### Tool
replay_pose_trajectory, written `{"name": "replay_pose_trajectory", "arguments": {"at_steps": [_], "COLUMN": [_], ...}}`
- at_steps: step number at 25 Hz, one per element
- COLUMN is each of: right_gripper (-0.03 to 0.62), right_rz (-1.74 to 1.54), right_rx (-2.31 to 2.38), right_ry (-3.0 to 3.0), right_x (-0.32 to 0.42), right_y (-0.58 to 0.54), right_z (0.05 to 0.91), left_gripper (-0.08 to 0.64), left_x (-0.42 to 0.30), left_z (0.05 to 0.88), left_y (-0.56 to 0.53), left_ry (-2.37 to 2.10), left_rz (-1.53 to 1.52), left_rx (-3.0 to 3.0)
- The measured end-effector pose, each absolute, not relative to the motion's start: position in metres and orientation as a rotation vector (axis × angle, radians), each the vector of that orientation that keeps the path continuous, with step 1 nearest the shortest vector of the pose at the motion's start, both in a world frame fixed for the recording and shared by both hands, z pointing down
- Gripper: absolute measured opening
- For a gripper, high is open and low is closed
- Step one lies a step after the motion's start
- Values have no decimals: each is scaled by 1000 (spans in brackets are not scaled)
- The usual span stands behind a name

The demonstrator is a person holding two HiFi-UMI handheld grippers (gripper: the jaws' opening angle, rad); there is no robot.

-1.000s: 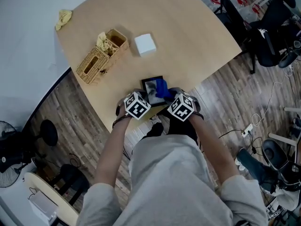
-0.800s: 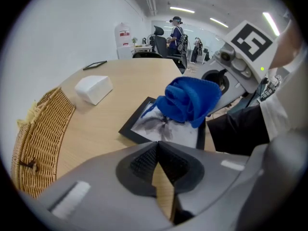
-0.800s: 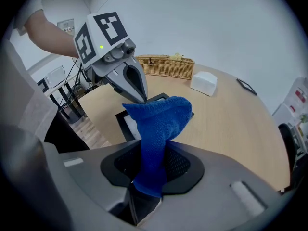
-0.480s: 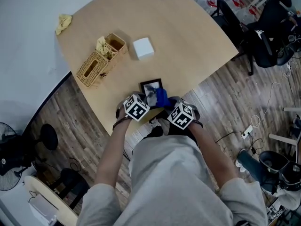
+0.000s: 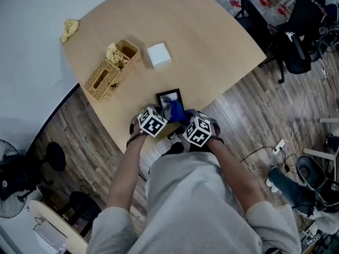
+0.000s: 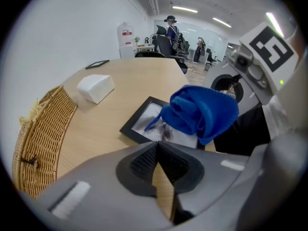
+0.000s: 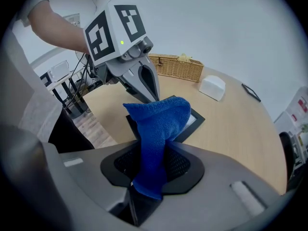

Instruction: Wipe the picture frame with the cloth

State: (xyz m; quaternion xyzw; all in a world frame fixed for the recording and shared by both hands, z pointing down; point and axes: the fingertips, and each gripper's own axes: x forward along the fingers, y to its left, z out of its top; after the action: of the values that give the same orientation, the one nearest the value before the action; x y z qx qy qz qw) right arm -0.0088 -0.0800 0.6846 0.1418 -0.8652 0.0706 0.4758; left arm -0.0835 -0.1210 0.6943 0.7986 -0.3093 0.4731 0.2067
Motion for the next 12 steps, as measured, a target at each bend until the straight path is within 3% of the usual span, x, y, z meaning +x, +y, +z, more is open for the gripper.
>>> {"name": "replay_pose_trajectory", "arguments": {"at_steps": [12], "right_gripper": [107], "right_rz": [216], "right_rx": [310], "right_ry": [-2150], "right_x": [-27], "right_y": [-76], "right_z": [687], "left_gripper": [52], "left_x": [-83], "left_z": [693], "left_y": [-121], "left_ry": [-857], "left_rz": [1274], "left_rx": [2224]}}
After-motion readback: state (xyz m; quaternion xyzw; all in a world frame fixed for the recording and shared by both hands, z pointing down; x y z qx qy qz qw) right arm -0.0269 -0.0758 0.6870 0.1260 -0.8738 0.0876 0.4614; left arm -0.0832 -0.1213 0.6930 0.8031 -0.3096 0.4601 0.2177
